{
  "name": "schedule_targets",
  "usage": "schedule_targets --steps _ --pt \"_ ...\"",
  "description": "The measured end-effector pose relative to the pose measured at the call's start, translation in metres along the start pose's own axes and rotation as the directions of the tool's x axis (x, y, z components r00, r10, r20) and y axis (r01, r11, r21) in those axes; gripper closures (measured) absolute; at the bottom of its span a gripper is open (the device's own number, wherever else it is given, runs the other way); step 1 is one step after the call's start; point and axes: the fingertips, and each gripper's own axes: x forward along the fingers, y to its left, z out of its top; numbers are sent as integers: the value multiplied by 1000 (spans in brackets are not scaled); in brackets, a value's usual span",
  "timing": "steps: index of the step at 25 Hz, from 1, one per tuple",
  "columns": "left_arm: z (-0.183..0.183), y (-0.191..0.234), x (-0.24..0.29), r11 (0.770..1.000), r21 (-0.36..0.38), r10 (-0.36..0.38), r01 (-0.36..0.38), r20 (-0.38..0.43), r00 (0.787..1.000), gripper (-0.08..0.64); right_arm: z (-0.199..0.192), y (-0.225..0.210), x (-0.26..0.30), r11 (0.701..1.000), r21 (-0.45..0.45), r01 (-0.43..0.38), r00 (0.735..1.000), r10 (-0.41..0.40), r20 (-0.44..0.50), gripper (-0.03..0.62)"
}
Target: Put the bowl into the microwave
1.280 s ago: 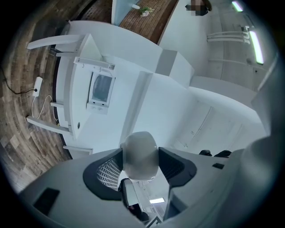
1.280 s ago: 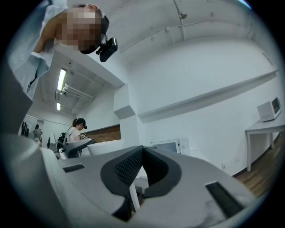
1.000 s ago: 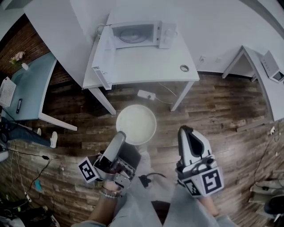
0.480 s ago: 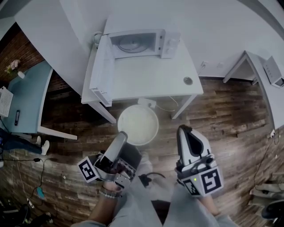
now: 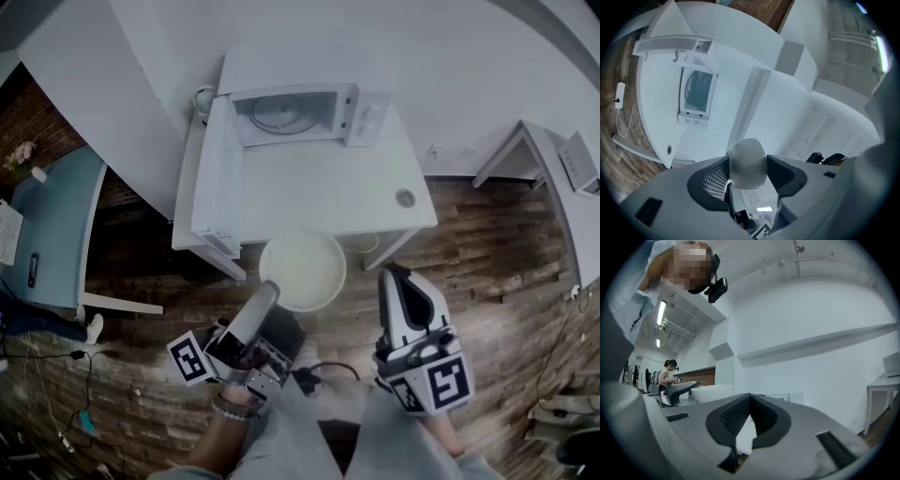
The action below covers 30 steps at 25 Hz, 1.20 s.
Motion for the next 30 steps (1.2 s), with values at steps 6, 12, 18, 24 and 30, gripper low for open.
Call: schedule_targets --steps 6,12,18,24,30 --pt "22 13 9 1000 -12 2 -2 -5 1000 311 -5 0 26 1000 -13 -6 1000 6 -8 588" --pt "32 21 14 999 -40 8 -9 -12 1000 311 -10 -6 37 1000 -18 17 1000 -18 -18 588" --pt "37 25 21 999 -41 6 -7 -20 1000 311 -14 -15 41 999 -22 39 998 -40 -38 588" --pt "44 31 32 999 -36 2 -2 -8 1000 311 -17 -20 54 999 -34 19 999 -21 -43 588" --pt "57 41 51 1000 -19 6 -6 27 1000 311 -19 -33 86 998 -47 -43 998 41 -44 588"
